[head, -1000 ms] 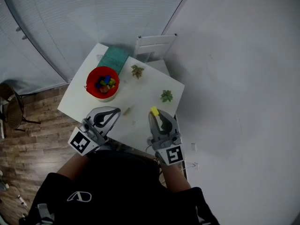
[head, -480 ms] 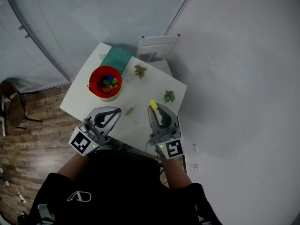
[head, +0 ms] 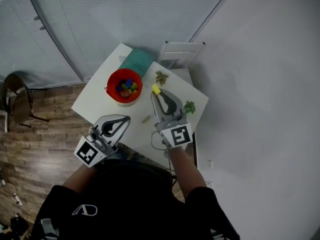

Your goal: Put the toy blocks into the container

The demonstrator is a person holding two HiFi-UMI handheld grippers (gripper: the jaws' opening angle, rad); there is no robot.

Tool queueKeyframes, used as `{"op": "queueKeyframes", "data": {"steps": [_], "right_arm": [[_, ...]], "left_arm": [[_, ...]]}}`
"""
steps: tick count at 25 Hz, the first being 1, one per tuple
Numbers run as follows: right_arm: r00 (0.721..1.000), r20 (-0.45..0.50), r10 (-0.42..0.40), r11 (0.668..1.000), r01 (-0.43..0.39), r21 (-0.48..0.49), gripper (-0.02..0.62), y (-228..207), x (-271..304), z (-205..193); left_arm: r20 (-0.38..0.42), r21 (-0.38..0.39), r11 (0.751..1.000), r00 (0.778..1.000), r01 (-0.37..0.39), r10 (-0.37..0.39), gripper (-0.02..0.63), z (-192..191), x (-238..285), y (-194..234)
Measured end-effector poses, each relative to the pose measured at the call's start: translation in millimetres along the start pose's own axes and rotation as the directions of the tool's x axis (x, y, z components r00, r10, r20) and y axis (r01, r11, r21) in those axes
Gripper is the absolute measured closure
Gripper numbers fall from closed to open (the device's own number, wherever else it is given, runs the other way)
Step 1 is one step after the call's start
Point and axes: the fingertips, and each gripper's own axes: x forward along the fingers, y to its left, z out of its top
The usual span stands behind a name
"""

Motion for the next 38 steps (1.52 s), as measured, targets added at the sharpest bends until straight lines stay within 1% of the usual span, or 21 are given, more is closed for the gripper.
{"op": "queueKeyframes", "data": {"steps": [7, 12, 14, 16, 19, 22, 25, 27, 28, 30, 34, 35, 36, 37, 38], "right_arm": [[0.998, -0.024, 0.066, 0.998, -0.066, 0.001, 0.525, 19, 64, -12], [0.996, 0.007, 0.091, 0.996, -0.091, 0.000, 0.525, 29, 94, -16], [0.996, 0.004, 0.093, 0.996, -0.093, 0.005, 0.526, 31, 100, -19], [0.995, -0.023, 0.097, 0.995, -0.096, 0.011, 0.525, 32, 105, -30], [0.990, -0.104, 0.100, 0.995, -0.098, 0.026, 0.525, 31, 114, -64], [0.970, -0.214, 0.113, 0.993, -0.102, 0.059, 0.525, 31, 124, -109], [0.930, -0.342, 0.136, 0.989, -0.108, 0.102, 0.525, 34, 128, -159], [0.900, -0.408, 0.154, 0.985, -0.110, 0.129, 0.525, 37, 129, -184], [0.888, -0.430, 0.160, 0.984, -0.111, 0.138, 0.525, 38, 129, -193], [0.875, -0.454, 0.168, 0.982, -0.110, 0.150, 0.525, 39, 128, -201], [0.872, -0.460, 0.164, 0.983, -0.108, 0.147, 0.518, 37, 130, -204], [0.874, -0.460, 0.157, 0.985, -0.103, 0.140, 0.487, 35, 132, -205], [0.875, -0.459, 0.156, 0.985, -0.100, 0.144, 0.383, 34, 133, -206], [0.874, -0.458, 0.161, 0.982, -0.098, 0.158, 0.324, 34, 133, -208], [0.874, -0.456, 0.167, 0.980, -0.097, 0.172, 0.324, 34, 133, -207]], "left_arm": [[-0.008, 0.001, 0.998, 0.998, -0.058, 0.058, 0.601, 1, -25, 10], [-0.012, 0.002, 0.996, 0.996, -0.087, 0.087, 0.601, 0, -38, 14], [-0.011, 0.001, 0.995, 0.995, -0.096, 0.096, 0.600, 0, -42, 16], [-0.010, 0.001, 0.994, 0.994, -0.105, 0.105, 0.600, 0, -47, 17], [-0.010, 0.004, 0.993, 0.993, -0.116, 0.116, 0.600, 1, -52, 18], [-0.013, 0.001, 0.992, 0.992, -0.125, 0.125, 0.601, -1, -56, 19], [-0.016, -0.005, 0.991, 0.991, -0.133, 0.133, 0.600, -4, -58, 19], [-0.017, -0.008, 0.990, 0.990, -0.138, 0.138, 0.601, -4, -58, 19], [-0.017, -0.009, 0.990, 0.990, -0.141, 0.140, 0.600, -4, -58, 19], [-0.016, -0.006, 0.989, 0.989, -0.146, 0.146, 0.600, -5, -59, 19], [-0.018, -0.003, 0.988, 0.988, -0.156, 0.156, 0.600, -5, -66, 20], [-0.020, -0.003, 0.988, 0.987, -0.157, 0.157, 0.600, -5, -67, 20], [-0.021, -0.003, 0.987, 0.987, -0.158, 0.158, 0.601, -6, -67, 20], [-0.021, -0.003, 0.987, 0.987, -0.158, 0.158, 0.600, -7, -67, 20], [-0.020, -0.003, 0.988, 0.987, -0.157, 0.157, 0.600, -7, -67, 21]]}}
